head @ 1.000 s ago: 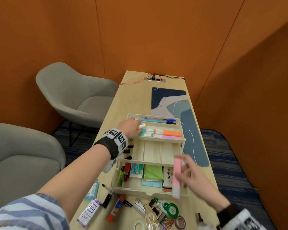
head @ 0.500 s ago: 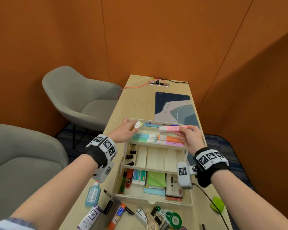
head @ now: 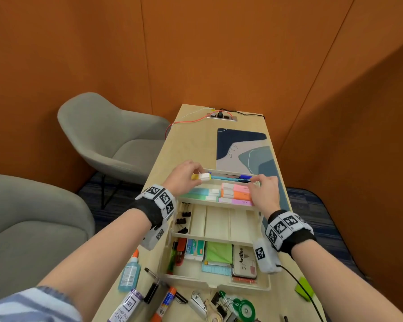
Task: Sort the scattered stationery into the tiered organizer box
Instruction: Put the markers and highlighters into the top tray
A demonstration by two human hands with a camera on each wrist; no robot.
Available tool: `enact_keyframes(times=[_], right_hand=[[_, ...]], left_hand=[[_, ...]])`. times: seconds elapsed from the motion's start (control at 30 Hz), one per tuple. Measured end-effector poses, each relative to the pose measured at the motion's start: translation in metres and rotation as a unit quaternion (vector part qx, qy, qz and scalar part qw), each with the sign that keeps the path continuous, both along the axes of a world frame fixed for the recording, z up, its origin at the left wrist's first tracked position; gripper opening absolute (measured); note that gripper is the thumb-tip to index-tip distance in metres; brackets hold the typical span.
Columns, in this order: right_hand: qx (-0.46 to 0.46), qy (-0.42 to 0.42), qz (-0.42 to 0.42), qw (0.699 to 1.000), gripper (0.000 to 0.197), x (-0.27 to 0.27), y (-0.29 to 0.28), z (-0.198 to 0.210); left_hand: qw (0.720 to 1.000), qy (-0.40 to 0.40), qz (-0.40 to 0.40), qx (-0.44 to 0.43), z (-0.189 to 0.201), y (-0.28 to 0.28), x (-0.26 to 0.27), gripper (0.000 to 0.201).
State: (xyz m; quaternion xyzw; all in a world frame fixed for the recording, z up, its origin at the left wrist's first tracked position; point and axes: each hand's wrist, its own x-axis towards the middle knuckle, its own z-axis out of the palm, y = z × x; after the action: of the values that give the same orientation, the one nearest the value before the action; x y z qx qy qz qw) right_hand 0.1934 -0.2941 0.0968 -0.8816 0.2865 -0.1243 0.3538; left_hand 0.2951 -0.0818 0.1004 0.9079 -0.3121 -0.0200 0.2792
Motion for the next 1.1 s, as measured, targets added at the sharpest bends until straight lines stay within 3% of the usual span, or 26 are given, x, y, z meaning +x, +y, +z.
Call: enact_keyframes(times=[0.13,0.3,0.5,0.6,0.7,0.8,0.93,1.0,1.1], right_hand=[[0.064,-0.058,0.052,0.995,0.017,-0.037,0.017,-0.004],[0.096,-0.051,0.077,0.991,0.015,-0.099,0.037,-0.016],[0.158,-0.019,0.058,0.986,0.015,-0.162,0.044,-0.043],[0.171,0.018,0.062,0.983,0.015,-0.189,0.059,-0.061],[0.17,0.051,0.105,0.979,0.015,-0.211,0.073,-0.071],[0.151,0.049,0.083,0.984,0.016,-0.227,0.063,-0.085],[0.007,0.031,-0.07,0.997,0.027,-0.232,0.011,-0.109],[-0.057,0.079,-0.118,0.988,0.038,-0.227,-0.02,-0.116],[-0.083,0.209,-0.086,0.971,0.046,-0.218,-0.059,-0.125]], left_hand=[[0.997,-0.018,-0.028,0.07,-0.001,-0.012,0.003,0.027],[0.993,-0.043,-0.029,0.11,-0.01,-0.029,0.002,0.027],[0.991,-0.091,0.058,0.078,-0.03,-0.028,-0.012,0.033],[0.992,-0.077,0.055,0.086,-0.032,-0.022,-0.027,0.033],[0.995,-0.077,0.056,-0.003,-0.03,-0.014,-0.056,0.032],[0.995,-0.033,0.038,-0.084,-0.035,0.001,-0.107,0.029],[0.993,0.059,0.027,-0.101,-0.062,0.032,-0.184,0.023],[0.99,0.104,0.019,-0.092,-0.073,0.048,-0.217,0.021],[0.986,0.142,0.033,-0.076,-0.089,0.073,-0.247,0.019]])
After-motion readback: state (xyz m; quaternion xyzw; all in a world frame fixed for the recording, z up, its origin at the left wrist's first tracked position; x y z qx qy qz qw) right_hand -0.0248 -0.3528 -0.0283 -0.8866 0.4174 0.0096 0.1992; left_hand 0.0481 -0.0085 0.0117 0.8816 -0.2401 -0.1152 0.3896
